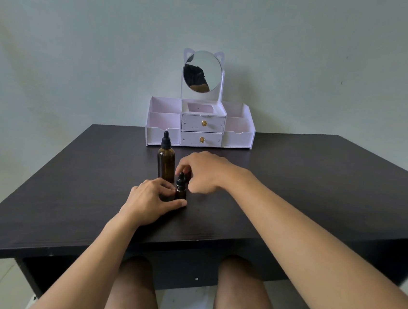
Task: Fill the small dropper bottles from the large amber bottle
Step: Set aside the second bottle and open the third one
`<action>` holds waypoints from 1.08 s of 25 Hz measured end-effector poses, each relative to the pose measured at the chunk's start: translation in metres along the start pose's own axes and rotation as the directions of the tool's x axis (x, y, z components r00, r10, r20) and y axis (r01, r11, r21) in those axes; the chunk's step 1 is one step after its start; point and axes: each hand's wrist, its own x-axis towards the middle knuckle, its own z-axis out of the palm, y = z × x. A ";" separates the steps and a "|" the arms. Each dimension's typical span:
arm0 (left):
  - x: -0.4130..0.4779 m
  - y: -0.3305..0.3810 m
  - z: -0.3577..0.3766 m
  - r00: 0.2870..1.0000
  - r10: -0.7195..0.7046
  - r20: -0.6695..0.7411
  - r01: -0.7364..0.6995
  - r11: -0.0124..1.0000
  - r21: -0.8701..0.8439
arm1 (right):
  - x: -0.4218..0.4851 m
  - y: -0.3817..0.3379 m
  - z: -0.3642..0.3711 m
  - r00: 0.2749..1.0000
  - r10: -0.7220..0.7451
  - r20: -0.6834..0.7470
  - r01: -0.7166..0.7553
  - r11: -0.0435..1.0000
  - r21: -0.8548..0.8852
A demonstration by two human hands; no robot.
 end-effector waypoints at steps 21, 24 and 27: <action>-0.003 0.004 -0.001 1.000 -0.011 -0.021 0.011 1.000 -0.001 | 0.001 0.010 0.006 0.999 -0.012 -0.035 0.023 0.946 0.322; -0.002 0.004 -0.001 1.000 -0.013 -0.005 0.013 1.000 0.014 | 0.001 0.010 0.012 0.994 0.014 -0.111 0.025 0.937 0.349; -0.003 0.006 -0.002 1.000 -0.015 -0.002 0.015 0.999 0.037 | 0.004 0.015 0.024 0.986 0.037 -0.163 0.023 0.937 0.348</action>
